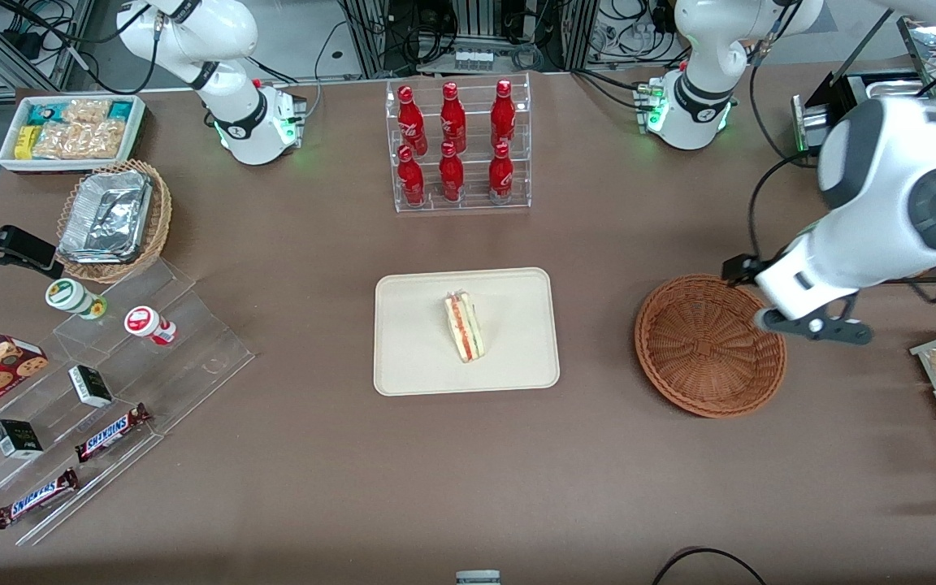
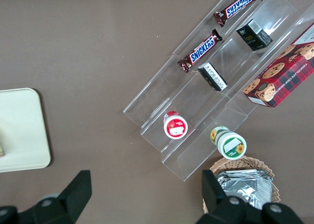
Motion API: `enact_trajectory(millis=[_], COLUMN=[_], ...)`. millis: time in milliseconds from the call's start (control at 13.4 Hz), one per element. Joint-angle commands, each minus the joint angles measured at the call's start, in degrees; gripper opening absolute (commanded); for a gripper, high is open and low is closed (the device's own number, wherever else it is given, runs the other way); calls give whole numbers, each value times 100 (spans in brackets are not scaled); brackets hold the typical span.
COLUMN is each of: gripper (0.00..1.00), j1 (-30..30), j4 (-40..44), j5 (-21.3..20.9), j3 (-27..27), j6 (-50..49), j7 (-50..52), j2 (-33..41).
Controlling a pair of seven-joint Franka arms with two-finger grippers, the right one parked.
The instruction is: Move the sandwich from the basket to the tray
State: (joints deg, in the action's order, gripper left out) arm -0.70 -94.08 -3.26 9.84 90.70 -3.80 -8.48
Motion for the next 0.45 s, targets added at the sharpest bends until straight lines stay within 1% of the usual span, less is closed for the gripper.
enact_trajectory(millis=[0, 372], gripper=[100, 100], j1=[-264, -282], j4=[-41, -5], j5=[53, 45], j3=[106, 80], j6=[-455, -580], j7=[-558, -595], j2=[540, 918])
